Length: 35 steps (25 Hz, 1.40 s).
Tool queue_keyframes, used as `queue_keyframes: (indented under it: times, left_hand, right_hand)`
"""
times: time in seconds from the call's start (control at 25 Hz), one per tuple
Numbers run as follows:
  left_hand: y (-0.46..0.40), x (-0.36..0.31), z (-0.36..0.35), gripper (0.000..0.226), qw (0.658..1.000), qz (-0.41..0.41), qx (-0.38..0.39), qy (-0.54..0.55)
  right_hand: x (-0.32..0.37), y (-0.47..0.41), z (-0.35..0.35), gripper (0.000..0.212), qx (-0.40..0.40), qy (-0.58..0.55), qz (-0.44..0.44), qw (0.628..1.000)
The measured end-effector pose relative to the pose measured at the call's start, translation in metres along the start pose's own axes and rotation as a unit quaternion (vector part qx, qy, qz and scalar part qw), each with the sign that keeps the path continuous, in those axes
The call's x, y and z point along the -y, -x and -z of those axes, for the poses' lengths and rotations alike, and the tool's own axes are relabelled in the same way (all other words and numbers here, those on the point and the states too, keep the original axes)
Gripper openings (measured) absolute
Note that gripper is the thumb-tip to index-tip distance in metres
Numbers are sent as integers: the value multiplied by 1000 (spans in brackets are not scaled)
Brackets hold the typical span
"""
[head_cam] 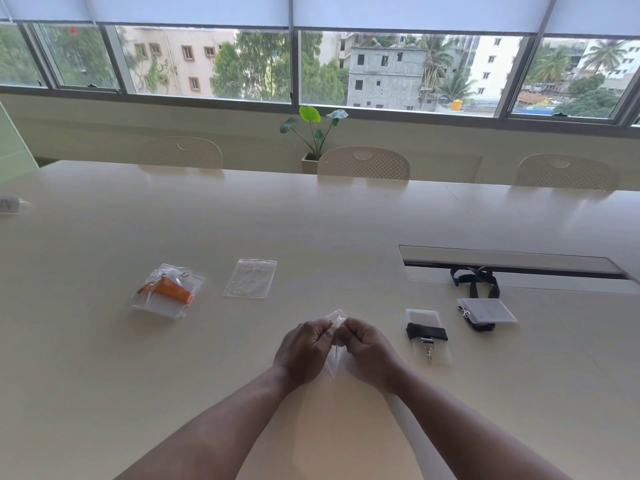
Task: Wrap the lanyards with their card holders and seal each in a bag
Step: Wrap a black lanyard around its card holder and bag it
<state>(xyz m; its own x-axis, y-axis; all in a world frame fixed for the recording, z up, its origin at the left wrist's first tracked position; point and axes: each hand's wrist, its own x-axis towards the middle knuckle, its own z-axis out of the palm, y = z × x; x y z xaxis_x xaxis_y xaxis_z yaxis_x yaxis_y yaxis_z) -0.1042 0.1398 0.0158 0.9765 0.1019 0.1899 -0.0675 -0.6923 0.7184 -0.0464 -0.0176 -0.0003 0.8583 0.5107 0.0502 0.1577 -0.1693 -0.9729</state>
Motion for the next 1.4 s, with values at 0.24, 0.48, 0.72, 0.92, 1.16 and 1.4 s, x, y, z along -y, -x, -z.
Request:
queue_keyframes:
  times: [0.24, 0.48, 0.72, 0.92, 1.16, 1.4]
  left_hand:
    - [1, -2, 0, 29, 1000, 7, -2, 1]
    - [-2, 2, -3, 26, 1000, 7, -5, -10]
    - [-1, 5, -7, 25, 999, -13, -23, -35]
    - [1, 6, -9, 25, 997, -35, -42, -63]
    - [0, 9, -12, 26, 995, -46, -60, -68]
    - [2, 9, -12, 30, 991, -42, -103, -79]
  right_hand:
    - [3, 0, 0, 17, 5, -20, 4, 1000]
    - [2, 1, 0, 27, -9, -10, -8, 1000]
    - [3, 3, -2, 27, -56, 47, 9, 997]
    - [0, 3, -5, 31, -88, 107, 35, 990]
    - [2, 5, -5, 28, -90, 141, 37, 985]
    - [5, 6, -7, 35, -130, 158, 49, 978]
